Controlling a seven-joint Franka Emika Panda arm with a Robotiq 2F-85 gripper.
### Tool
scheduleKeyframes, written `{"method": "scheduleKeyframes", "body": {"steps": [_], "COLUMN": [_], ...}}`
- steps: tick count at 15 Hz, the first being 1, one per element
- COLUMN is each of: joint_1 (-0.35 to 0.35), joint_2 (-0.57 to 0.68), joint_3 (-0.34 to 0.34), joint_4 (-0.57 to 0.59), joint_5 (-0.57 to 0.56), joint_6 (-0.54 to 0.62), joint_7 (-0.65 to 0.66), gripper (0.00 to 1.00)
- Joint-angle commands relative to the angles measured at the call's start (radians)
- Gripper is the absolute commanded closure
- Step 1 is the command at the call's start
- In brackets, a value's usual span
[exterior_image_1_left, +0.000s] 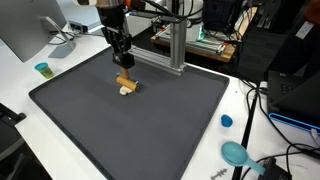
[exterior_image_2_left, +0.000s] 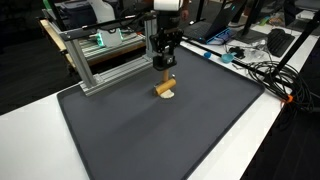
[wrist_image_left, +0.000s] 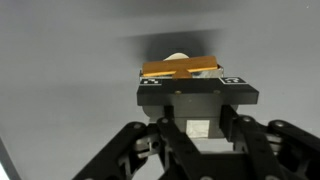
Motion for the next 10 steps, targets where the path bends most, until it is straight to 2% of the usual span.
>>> {"method": "scheduleKeyframes", "body": {"steps": [1,3,7,10], "joint_1": [0.001,-0.001,-0.015,-0.015], "joint_2": [0.035,0.040,0.062,0.088], "joint_3": [-0.003,-0.001,0.018,0.016], "joint_4": [0.026,0.030,0.043,0.073], "joint_5": [0.001,0.014,0.112,0.129], "joint_6": [-0.035,-0.037,0.028,0.033], "joint_7": [-0.010,-0.010,-0.038,-0.024], "gripper": [0.79,0.79,0.79,0.79]}}
